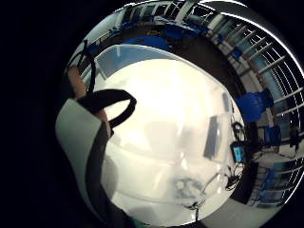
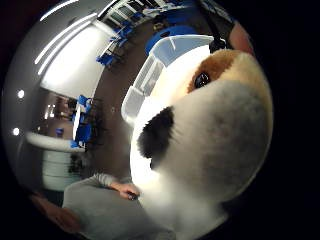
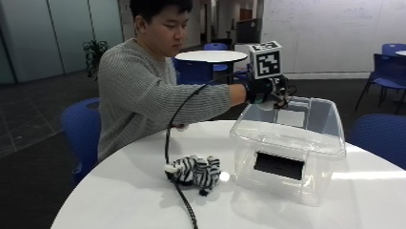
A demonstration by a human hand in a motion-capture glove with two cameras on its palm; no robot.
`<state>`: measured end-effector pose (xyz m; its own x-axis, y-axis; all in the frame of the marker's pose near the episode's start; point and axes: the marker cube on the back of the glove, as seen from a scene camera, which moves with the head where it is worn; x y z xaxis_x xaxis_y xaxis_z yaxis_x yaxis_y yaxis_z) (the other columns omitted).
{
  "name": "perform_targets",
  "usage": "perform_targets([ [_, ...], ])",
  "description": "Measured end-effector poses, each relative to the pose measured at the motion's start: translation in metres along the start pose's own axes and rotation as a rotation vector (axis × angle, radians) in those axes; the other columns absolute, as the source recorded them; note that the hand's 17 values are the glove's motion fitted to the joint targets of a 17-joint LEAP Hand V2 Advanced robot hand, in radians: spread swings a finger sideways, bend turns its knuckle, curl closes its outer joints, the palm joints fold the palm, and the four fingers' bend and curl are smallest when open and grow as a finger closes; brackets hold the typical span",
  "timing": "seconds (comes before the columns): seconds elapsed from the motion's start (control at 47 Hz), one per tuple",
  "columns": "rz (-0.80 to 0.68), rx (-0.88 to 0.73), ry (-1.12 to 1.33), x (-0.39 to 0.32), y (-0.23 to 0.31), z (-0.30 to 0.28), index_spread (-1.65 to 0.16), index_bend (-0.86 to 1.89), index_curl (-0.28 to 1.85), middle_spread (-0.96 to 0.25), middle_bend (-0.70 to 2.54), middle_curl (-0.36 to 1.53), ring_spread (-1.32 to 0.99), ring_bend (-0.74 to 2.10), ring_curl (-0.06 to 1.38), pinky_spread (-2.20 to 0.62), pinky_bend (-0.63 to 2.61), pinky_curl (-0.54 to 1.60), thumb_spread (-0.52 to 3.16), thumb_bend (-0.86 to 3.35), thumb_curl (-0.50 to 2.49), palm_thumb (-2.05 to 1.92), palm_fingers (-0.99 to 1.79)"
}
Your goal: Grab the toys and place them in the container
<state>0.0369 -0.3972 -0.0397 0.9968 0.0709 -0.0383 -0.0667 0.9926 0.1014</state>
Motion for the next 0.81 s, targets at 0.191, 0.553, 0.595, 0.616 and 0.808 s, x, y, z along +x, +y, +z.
perform_targets([
  [0.191,0.129,-0.163,-0.005,0.015,-0.028,0.043,-0.36,0.15,0.46,-0.24,0.74,0.73,-0.44,1.07,0.57,-0.44,1.14,0.52,0.57,0.00,0.90,0.53,0.68],
  [0.553,0.093,-0.281,0.004,0.033,-0.013,0.051,-0.33,0.07,0.30,-0.18,0.20,0.49,-0.21,0.58,0.38,-0.06,1.18,0.47,1.12,-0.03,0.56,0.02,-0.20],
  [0.595,0.078,-0.279,0.003,0.032,-0.010,0.048,-0.33,0.08,0.29,-0.17,0.19,0.48,-0.19,0.57,0.38,-0.05,1.16,0.46,1.14,-0.03,0.54,0.00,-0.18],
  [0.616,0.071,-0.278,0.003,0.032,-0.008,0.046,-0.33,0.08,0.28,-0.17,0.19,0.48,-0.19,0.56,0.37,-0.04,1.15,0.45,1.15,-0.03,0.53,0.00,-0.18],
  [0.808,0.159,-0.214,-0.014,0.064,0.034,-0.009,-0.33,0.10,0.25,-0.16,0.17,0.44,-0.16,0.54,0.36,0.01,1.09,0.41,1.22,-0.03,0.45,-0.02,-0.15],
])
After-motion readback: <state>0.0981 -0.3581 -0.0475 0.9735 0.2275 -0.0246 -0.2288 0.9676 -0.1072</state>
